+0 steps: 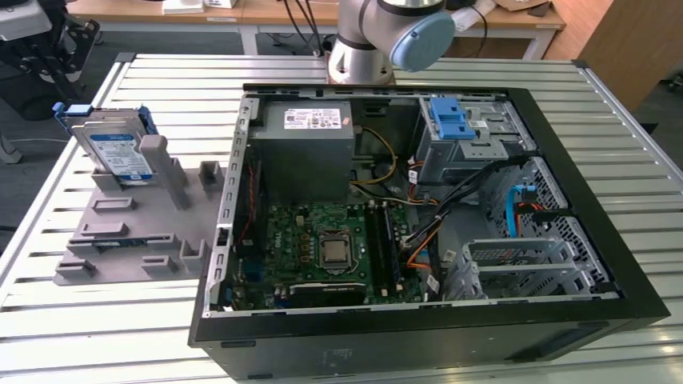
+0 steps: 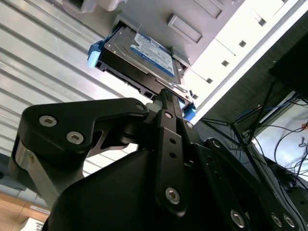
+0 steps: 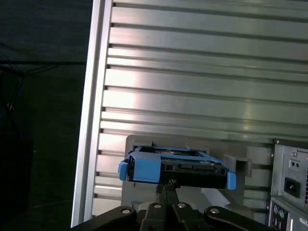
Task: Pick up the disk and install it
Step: 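Pick up the disk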
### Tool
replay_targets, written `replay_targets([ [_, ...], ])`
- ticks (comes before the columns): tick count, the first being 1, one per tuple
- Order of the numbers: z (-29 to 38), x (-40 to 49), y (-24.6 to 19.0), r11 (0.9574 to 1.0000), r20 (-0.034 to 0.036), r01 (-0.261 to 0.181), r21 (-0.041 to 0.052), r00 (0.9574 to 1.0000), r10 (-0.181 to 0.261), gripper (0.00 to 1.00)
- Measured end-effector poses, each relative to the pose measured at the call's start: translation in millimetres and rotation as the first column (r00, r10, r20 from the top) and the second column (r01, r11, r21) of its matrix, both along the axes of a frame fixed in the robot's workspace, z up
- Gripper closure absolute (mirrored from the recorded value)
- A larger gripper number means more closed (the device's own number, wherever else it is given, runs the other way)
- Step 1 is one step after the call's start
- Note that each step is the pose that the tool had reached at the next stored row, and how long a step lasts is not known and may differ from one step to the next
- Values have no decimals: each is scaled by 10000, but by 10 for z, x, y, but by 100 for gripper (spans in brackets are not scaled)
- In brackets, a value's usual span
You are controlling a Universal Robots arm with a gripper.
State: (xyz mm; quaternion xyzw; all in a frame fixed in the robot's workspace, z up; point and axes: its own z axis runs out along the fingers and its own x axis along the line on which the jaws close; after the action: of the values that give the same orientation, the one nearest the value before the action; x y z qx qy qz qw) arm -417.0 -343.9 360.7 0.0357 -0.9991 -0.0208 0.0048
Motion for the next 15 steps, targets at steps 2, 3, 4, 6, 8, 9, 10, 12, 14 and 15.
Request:
replay_targets([
  [2,0,0,0,10000,-1,-48,0,10000,48,89],
  [3,0,0,0,10000,0,-72,0,10000,72,89],
  [4,0,0,0,10000,0,-95,0,10000,95,89],
  [6,0,0,0,9999,0,-147,0,9999,147,89],
  [8,0,0,0,9998,0,-195,0,9998,195,89],
  [9,0,0,0,9998,0,-220,0,9998,220,89],
  [10,0,0,0,9997,-1,-246,0,9997,246,89],
  [12,0,0,0,9995,0,-303,0,9995,303,89],
  [14,-1,0,0,9993,1,-364,0,9993,364,89],
  [15,-1,0,0,9992,0,-390,0,9992,390,89],
])
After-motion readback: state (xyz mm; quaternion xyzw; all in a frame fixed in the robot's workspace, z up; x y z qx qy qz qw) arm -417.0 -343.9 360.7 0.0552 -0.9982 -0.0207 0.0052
